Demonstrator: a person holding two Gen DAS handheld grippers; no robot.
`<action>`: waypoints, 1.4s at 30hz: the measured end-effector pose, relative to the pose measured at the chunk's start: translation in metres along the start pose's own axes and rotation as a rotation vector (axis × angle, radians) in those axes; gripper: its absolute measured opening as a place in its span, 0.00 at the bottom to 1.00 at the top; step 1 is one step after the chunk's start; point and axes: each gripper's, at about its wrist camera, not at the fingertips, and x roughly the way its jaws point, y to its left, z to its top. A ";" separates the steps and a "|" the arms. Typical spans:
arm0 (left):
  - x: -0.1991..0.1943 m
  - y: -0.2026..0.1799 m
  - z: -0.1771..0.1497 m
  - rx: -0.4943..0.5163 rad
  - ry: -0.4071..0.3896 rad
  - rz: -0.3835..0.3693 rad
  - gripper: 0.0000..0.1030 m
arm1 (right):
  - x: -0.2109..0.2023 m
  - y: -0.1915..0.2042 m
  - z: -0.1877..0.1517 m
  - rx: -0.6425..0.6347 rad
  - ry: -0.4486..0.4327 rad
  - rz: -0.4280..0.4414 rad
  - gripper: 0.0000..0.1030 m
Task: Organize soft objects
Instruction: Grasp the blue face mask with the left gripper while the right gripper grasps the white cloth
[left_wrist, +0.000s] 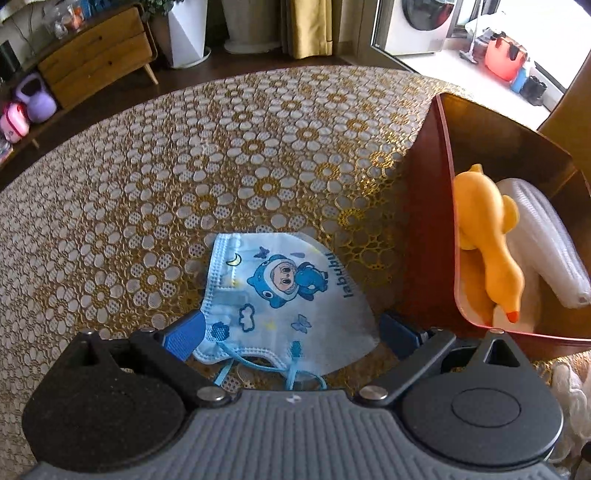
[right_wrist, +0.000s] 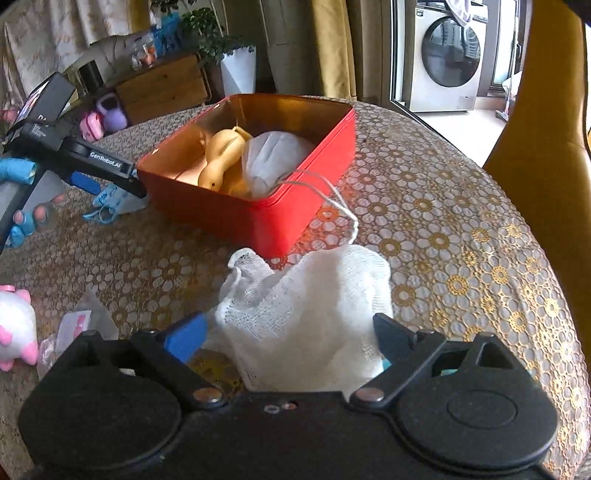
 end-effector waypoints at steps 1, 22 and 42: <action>0.002 0.001 0.000 -0.004 -0.003 -0.002 0.98 | 0.002 0.001 0.000 -0.001 0.004 0.001 0.93; -0.009 -0.001 -0.004 0.015 -0.082 -0.008 0.29 | 0.019 0.011 -0.010 -0.044 0.018 -0.097 0.57; -0.045 0.012 -0.012 -0.008 -0.109 -0.055 0.04 | -0.038 0.010 -0.005 -0.001 -0.112 -0.074 0.15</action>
